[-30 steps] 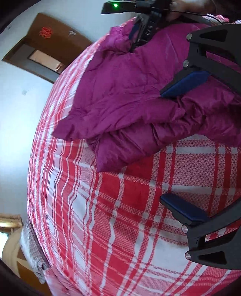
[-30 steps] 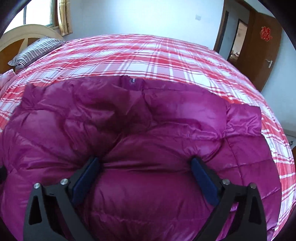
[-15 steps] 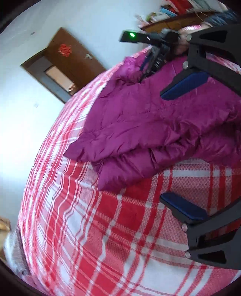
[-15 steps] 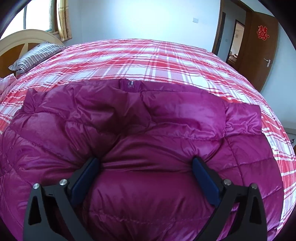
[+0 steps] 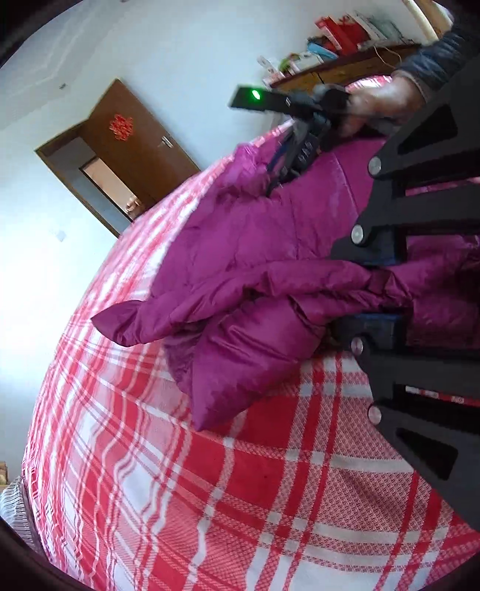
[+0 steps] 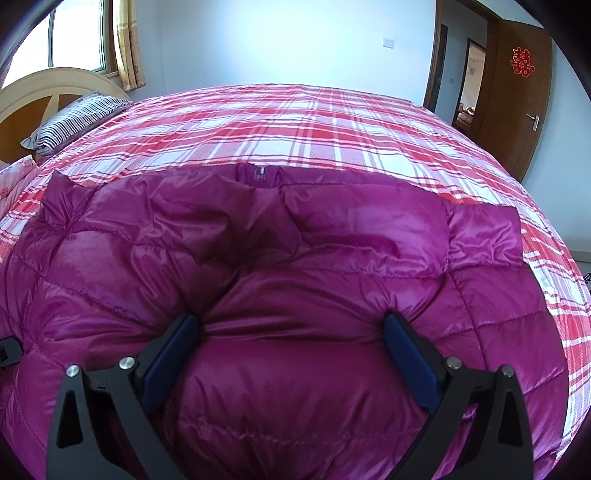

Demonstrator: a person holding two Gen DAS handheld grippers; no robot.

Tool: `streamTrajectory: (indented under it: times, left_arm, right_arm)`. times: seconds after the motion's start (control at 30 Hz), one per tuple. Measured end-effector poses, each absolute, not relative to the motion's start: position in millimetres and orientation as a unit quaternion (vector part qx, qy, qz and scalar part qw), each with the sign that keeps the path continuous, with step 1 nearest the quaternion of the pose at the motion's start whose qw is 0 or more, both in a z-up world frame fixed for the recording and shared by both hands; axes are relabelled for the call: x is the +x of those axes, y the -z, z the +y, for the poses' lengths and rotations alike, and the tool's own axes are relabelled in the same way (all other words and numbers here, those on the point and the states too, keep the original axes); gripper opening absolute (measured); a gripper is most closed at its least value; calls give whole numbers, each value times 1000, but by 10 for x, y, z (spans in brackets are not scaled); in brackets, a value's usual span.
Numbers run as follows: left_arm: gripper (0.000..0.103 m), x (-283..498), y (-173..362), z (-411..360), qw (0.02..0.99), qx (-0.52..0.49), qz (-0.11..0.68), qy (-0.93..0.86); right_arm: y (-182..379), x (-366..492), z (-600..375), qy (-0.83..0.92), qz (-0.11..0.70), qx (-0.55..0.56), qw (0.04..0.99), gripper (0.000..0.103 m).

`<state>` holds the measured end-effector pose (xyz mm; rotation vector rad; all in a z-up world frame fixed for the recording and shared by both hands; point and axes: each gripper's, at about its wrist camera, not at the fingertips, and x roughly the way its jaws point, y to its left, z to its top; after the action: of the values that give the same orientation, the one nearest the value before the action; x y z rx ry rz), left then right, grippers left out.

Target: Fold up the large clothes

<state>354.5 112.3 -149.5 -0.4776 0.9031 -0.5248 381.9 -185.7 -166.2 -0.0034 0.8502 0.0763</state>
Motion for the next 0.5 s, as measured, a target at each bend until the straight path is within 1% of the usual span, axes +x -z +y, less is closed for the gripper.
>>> streamTrajectory:
  times: [0.13, 0.17, 0.27, 0.37, 0.5]
  left_arm:
    - [12, 3456, 1193, 1122, 837, -257, 395, 277]
    - [11, 3410, 1044, 1079, 837, -262, 383, 291]
    - [11, 3330, 740, 813, 842, -237, 367, 316]
    - [11, 3238, 561, 506, 843, -213, 362, 336]
    - [11, 3189, 308, 260, 847, -205, 345, 348]
  right_arm:
    - [1640, 3808, -1890, -44, 410, 10, 911, 102]
    - [1632, 3815, -1881, -45, 414, 7, 909, 102]
    - [1633, 3848, -1831, -45, 427, -6, 903, 102]
    - [1651, 3885, -1818, -43, 435, -10, 899, 103]
    - [1625, 3856, -1967, -66, 422, 36, 904, 103]
